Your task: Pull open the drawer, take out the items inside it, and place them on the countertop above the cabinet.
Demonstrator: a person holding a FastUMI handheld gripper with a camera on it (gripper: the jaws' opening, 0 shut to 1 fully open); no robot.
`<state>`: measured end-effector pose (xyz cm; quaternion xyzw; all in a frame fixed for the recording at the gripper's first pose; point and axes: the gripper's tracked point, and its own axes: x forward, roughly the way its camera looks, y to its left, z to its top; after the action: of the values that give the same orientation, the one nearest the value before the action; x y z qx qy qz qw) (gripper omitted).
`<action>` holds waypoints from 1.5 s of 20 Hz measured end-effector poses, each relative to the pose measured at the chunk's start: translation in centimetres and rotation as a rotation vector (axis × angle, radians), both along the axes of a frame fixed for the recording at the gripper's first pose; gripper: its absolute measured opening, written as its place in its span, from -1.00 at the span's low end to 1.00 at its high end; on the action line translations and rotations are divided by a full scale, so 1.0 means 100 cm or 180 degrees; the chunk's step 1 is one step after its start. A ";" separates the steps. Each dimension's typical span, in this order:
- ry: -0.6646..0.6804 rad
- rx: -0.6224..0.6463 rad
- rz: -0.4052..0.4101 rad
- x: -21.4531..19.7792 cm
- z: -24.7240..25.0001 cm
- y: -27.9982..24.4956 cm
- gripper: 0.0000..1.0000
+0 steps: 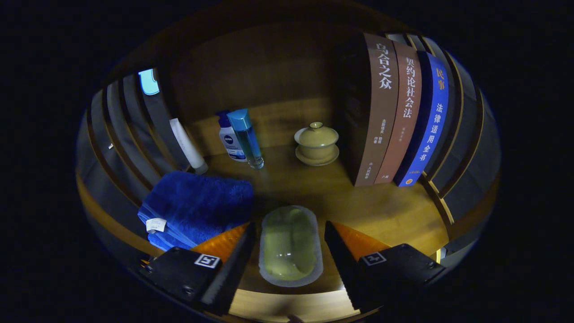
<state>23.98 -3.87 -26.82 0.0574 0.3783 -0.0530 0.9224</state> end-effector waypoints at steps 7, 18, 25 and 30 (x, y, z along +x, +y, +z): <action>-0.0560 -0.0026 0.0024 -0.043 0.052 0.012 0.98; -0.1812 -0.0131 -0.0023 -0.249 0.083 0.032 0.98; -0.1516 -0.0144 -0.0148 -0.319 -0.012 0.031 0.98; -0.1364 -0.0169 -0.0099 -0.313 -0.045 0.032 0.99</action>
<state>-7.36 -0.64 -31.27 0.0488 0.1710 -0.0639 0.9820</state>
